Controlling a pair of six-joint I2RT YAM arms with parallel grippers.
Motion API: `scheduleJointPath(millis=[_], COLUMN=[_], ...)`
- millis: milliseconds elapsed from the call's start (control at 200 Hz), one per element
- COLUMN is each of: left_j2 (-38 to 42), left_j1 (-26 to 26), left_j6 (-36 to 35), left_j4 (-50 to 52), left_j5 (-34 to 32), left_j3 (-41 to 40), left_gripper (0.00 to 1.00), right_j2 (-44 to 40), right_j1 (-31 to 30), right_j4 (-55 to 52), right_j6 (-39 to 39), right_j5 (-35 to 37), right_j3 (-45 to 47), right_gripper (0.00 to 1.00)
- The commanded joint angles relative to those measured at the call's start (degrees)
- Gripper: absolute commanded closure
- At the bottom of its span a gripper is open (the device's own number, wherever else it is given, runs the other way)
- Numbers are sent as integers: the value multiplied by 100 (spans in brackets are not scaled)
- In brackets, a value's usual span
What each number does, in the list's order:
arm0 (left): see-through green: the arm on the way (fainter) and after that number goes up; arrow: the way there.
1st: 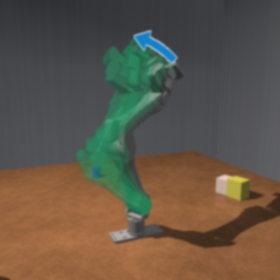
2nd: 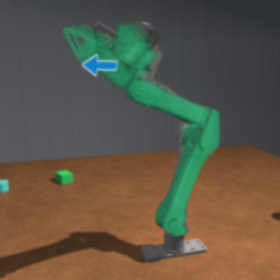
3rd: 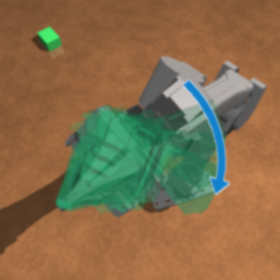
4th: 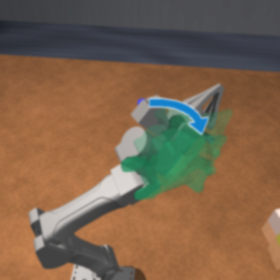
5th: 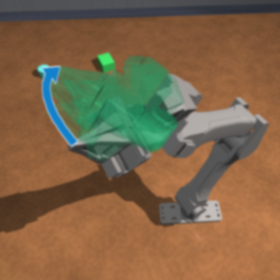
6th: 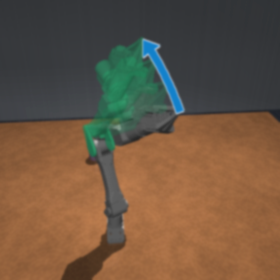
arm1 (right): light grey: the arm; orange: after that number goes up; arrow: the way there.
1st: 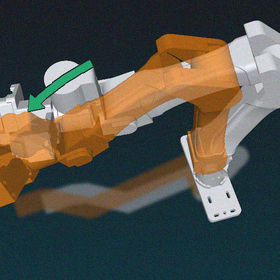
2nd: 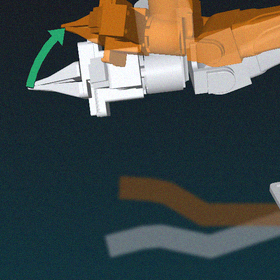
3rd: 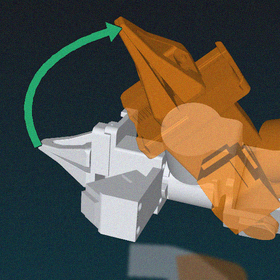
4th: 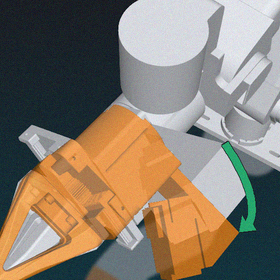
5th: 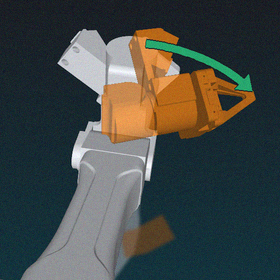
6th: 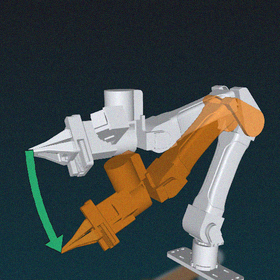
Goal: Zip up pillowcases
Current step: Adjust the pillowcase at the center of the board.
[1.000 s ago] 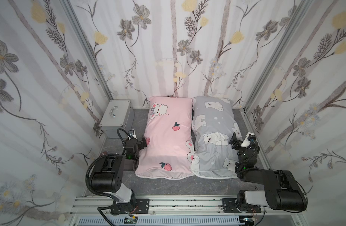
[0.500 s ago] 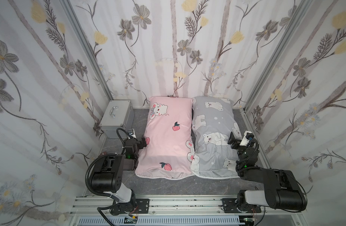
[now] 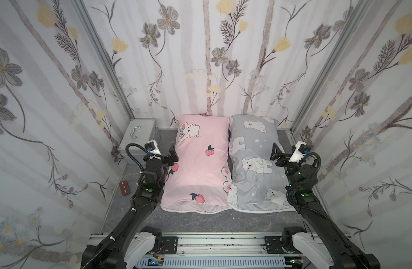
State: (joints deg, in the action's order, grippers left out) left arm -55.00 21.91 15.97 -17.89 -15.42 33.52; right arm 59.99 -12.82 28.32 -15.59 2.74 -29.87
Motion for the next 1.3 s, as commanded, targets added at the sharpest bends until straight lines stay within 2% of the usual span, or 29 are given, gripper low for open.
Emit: scheduleJointPath(millis=[0,90,160,230,345,390,520,684,829,924,1159,1299], left_j2=[-87,-426,-876,-1248,-1692,-1935,-2632,-3319,-3572,-3604,-3740,-3883], left_j1=[930,1420,1430,1386,1014,771,243,191,134,94,68,42], left_j6=[1264,1558,1562,1521,1602,1653,1719,1622,1628,1684,1734,1779], left_j4=[1788,1698,1827,1996,1755,1529,1099,1100,1115,1061,1128,1150], left_j5=[-205,68,327,366,581,756,1164,1335,1400,1509,1616,1681], left_j3=[-122,-310,-222,-71,-117,-193,-74,404,572,626,848,1057], left_gripper=[0,2,3,3,4,4,4,4,4,4,4,4], right_j2=[157,687,1244,1867,2726,2923,2801,2172,1742,2070,3367,3523], right_j1=[-973,-1970,-2630,-2888,-2906,-2864,-2687,-2288,-2394,-2453,-2669,-3088], right_j4=[-1855,-2150,-2127,-2072,-1770,-1678,-1479,-2159,-1738,-1240,256,316], right_j6=[-964,-1387,-1480,-1575,-1585,-1588,-1700,-1576,-1730,-1704,-1863,-2004], right_j5=[-23,4,-143,-575,-1290,-1320,-1353,-1607,-2248,-2551,-3306,-3632], right_j3=[-222,-539,-768,-978,-1036,-971,-368,353,595,390,-267,-300], right_gripper=[3,4,4,5,9,14,17,13,8,3,2,2])
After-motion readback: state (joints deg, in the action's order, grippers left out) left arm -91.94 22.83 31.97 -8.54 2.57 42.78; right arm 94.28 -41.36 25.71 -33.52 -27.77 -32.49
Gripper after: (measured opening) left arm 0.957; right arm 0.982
